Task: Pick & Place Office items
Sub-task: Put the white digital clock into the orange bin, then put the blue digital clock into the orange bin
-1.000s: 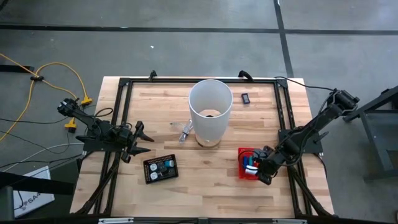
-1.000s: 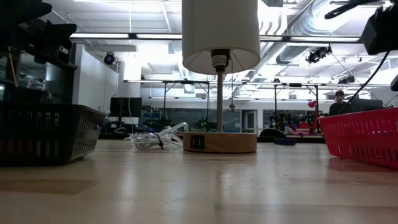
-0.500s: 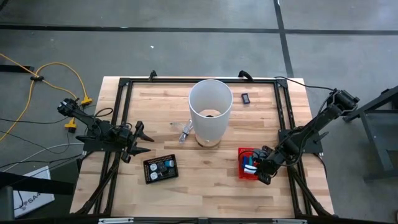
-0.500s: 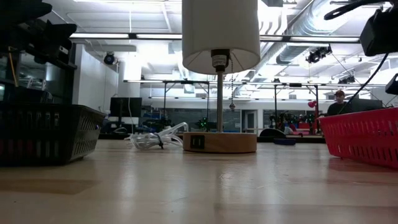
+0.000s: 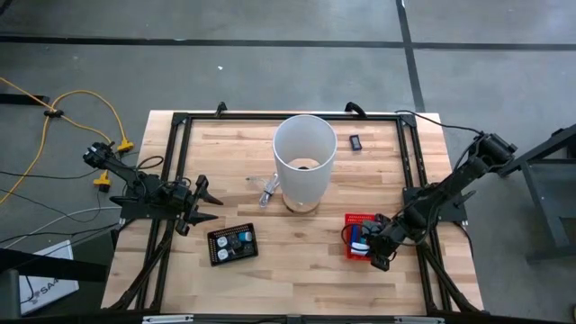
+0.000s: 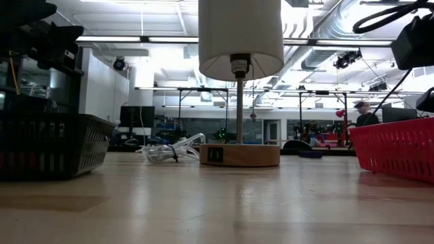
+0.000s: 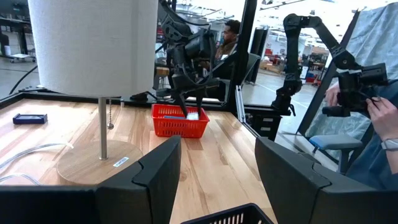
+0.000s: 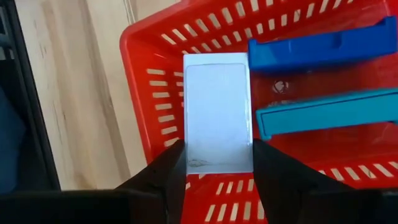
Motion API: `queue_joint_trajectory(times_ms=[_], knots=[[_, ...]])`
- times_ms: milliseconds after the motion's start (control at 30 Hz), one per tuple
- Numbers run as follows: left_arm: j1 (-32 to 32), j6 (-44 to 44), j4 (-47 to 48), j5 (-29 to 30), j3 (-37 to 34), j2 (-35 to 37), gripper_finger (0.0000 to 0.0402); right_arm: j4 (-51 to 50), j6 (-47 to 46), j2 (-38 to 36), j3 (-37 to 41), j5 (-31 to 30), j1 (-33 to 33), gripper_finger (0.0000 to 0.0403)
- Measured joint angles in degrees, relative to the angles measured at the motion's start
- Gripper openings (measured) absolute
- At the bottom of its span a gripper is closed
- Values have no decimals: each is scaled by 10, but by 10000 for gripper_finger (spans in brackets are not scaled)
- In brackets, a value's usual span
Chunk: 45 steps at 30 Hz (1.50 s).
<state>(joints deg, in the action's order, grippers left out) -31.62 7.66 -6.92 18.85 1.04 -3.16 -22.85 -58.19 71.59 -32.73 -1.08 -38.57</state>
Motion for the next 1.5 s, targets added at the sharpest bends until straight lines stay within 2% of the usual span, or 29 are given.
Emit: queue_joint_trajectory(times_ms=[533,867,1167,1500], knots=[[0,0,0,0,0,0,199,6,0,0,0,-4,0,207],[0,0,0,0,0,0,199,8,0,-15,0,-2,4,198],[0,0,0,0,0,0,199,-3,20,-76,0,15,42,188],[0,0,0,0,0,0,199,-62,45,-144,0,22,89,188]])
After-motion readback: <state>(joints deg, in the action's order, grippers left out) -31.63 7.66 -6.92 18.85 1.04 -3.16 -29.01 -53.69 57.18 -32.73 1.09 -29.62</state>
